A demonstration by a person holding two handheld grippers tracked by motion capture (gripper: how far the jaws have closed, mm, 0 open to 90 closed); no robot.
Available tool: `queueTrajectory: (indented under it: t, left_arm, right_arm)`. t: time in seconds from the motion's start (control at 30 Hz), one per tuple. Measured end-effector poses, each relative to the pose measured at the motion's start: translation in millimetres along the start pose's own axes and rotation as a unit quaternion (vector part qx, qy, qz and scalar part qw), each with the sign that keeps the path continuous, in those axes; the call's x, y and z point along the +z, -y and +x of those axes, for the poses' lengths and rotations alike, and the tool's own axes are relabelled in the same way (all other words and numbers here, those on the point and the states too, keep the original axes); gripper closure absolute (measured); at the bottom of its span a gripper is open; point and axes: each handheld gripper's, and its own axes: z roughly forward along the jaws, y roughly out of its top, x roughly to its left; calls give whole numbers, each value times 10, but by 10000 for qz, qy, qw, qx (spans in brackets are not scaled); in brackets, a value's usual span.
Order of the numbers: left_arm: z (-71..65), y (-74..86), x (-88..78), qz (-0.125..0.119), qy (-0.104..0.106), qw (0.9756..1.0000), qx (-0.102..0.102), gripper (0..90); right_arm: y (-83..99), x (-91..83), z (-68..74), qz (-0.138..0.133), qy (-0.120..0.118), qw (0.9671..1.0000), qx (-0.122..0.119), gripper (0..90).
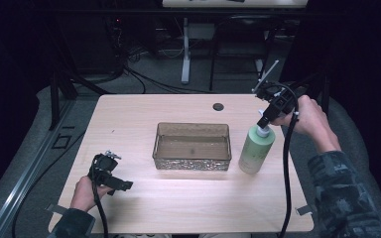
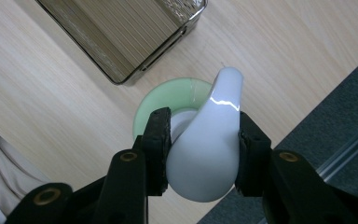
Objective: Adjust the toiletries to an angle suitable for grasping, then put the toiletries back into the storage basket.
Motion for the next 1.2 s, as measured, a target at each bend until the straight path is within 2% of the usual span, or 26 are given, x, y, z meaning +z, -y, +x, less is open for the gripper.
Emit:
queueTrajectory:
  t: [0.3, 0.77, 1.2]
  left_arm:
    - [26, 12, -20, -27, -4, 10000, -29, 4]
    - [3, 25, -30, -64, -7, 9999, -79, 4]
    - [20, 12, -21, -43, 5, 10000, -16, 3]
  right_arm:
    - [-4, -33, 21, -94, 46, 9996, -274, 631]
    - [-3, -142, 40, -100, 55, 9992, -375, 631]
    - [24, -303, 62, -199, 35, 9985, -513, 631]
